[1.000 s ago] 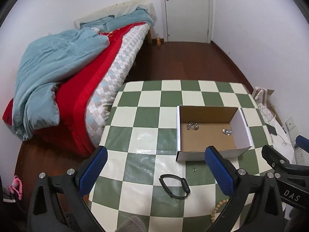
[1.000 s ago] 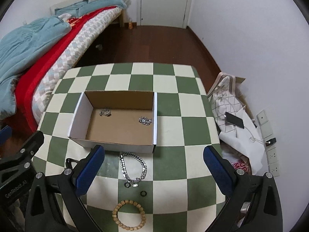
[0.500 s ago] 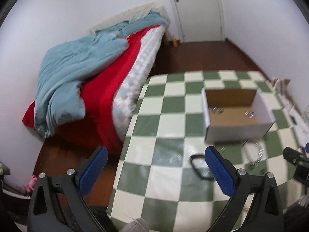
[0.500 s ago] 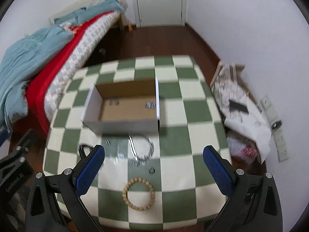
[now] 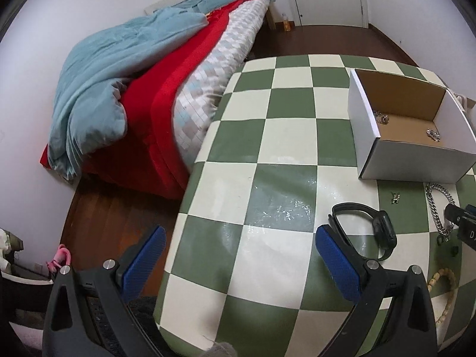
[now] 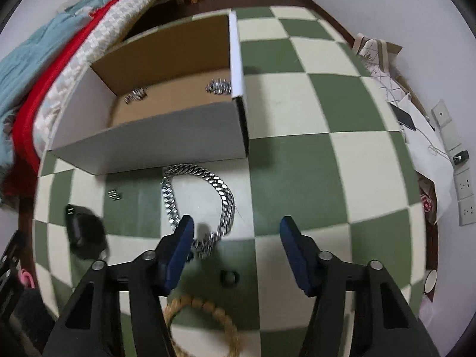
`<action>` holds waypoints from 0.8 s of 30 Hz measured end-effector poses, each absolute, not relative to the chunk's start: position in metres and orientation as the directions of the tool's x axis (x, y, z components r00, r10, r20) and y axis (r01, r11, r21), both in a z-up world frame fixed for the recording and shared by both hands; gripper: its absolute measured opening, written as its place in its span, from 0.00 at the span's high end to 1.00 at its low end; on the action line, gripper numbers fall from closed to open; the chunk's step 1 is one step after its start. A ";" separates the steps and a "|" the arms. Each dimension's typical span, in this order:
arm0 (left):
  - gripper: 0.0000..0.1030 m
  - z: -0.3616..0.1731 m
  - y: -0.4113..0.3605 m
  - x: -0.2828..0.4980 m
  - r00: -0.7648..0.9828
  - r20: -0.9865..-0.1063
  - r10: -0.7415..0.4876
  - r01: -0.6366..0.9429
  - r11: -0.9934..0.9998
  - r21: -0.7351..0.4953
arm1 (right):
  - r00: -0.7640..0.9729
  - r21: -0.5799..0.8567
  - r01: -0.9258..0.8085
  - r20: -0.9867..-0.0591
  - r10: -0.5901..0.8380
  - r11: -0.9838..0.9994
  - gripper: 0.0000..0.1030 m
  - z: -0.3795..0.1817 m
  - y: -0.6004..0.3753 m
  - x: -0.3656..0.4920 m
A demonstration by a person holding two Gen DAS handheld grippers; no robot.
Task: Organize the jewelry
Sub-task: 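Grasp the black watch band with the left tool while the right tool grasps the thick silver chain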
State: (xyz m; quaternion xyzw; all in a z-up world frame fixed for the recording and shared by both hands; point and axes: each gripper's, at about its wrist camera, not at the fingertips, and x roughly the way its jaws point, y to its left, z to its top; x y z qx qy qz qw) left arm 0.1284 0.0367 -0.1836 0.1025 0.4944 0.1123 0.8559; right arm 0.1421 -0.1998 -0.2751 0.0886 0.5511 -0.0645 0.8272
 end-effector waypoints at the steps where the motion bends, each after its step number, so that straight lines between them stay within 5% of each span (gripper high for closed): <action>1: 0.00 -0.185 0.036 0.130 0.481 -0.829 0.287 -0.089 0.956 0.279 | 0.378 0.056 0.187 -0.926 -0.019 0.981 0.49 -0.277 -0.196 0.146; 3: 0.00 -0.188 0.035 0.133 0.466 -0.846 0.260 -0.085 0.965 0.250 | 0.382 0.023 0.163 -0.923 -0.042 0.986 0.69 -0.279 -0.193 0.147; 4: 0.01 -0.189 0.034 0.134 0.460 -0.852 0.250 -0.082 0.967 0.239 | 0.381 0.014 0.158 -0.923 -0.048 0.987 0.89 -0.279 -0.193 0.147; 10: 0.02 -0.198 0.029 0.136 0.420 -0.893 0.161 -0.058 0.987 0.150 | 0.364 0.036 0.194 -0.931 -0.038 0.980 0.92 -0.283 -0.225 0.128; 17: 0.16 -0.216 0.025 0.143 0.348 -0.936 0.047 -0.054 0.998 0.030 | 0.342 0.040 0.290 -0.937 -0.064 0.956 0.92 -0.279 -0.277 0.097; 20: 0.32 -0.230 0.024 0.151 0.301 -0.953 -0.019 -0.070 0.997 -0.042 | 0.344 0.072 0.315 -0.938 -0.044 0.947 0.92 -0.280 -0.288 0.088; 23: 0.59 -0.235 0.015 0.154 0.303 -0.953 -0.015 -0.043 0.999 -0.030 | 0.348 0.114 0.331 -0.937 -0.009 0.937 0.91 -0.280 -0.293 0.085; 24: 0.78 -0.234 0.009 0.155 0.313 -0.950 -0.003 -0.016 1.000 -0.008 | 0.348 0.127 0.340 -0.938 0.001 0.932 0.91 -0.280 -0.294 0.085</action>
